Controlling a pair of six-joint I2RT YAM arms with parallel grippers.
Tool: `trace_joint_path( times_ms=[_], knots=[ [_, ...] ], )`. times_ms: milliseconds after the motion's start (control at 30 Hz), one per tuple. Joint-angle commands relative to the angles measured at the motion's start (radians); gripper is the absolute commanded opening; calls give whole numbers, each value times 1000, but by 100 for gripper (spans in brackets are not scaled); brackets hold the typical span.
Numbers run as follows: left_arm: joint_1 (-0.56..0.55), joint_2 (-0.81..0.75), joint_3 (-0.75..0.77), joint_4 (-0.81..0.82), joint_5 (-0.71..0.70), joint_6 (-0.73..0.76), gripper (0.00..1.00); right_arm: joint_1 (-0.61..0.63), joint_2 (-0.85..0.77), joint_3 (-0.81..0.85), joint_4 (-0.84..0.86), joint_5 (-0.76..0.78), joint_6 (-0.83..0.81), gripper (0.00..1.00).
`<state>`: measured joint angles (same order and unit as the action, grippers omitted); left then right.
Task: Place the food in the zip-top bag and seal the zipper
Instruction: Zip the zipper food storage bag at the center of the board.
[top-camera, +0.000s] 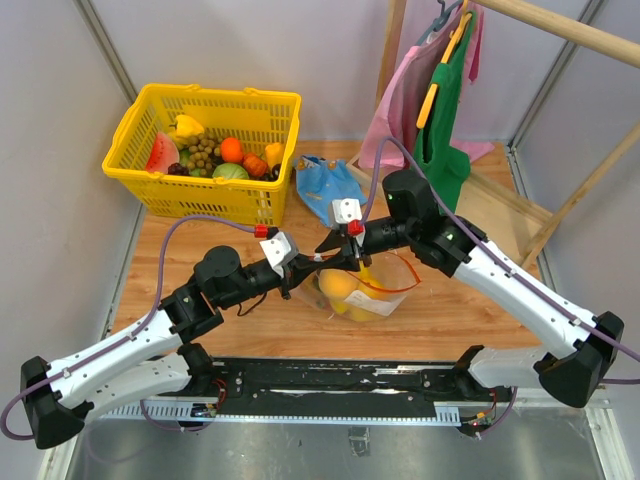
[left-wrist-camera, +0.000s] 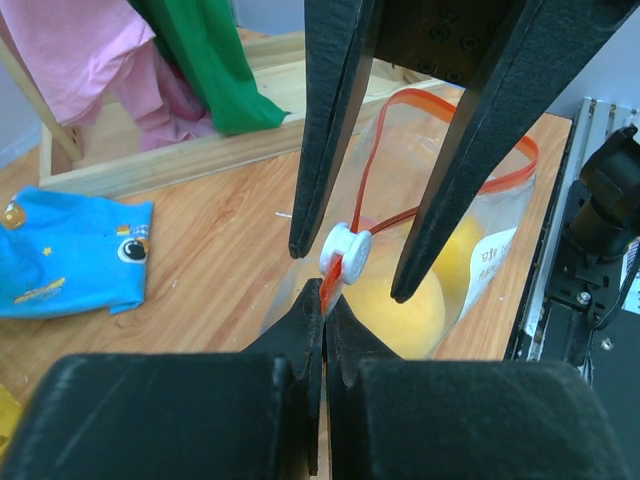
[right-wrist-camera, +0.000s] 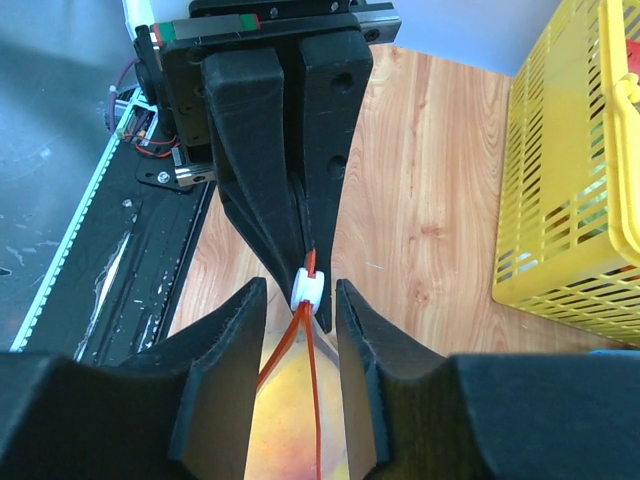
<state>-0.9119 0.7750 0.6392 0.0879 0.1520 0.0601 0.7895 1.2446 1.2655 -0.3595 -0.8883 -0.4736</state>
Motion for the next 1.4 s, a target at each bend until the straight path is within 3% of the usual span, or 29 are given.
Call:
trace_joint_path(
  times_ms=[0, 133, 300, 767, 967, 1133, 1367],
  knots=[
    [1, -8, 14, 22, 8, 7, 0, 19, 11, 35, 25, 15, 36, 33],
    [1, -1, 21, 14, 9, 8, 0, 20, 19, 38, 22, 28, 44, 24],
    [1, -3, 28, -1, -15, -2, 0, 21, 15, 37, -35, 75, 6, 2],
    [3, -36, 25, -27, -116, -46, 0, -6, -56, -12, -153, 214, -71, 1],
    [2, -35, 27, -18, -103, -42, 1, -8, -47, 17, -152, 149, -54, 1],
    [2, 2, 42, -4, -37, -28, 25, -2, -14, 55, -148, 97, -32, 1],
    [2, 54, 73, -14, 19, 2, 39, 9, -2, 72, -146, 72, -30, 1]
  ],
)
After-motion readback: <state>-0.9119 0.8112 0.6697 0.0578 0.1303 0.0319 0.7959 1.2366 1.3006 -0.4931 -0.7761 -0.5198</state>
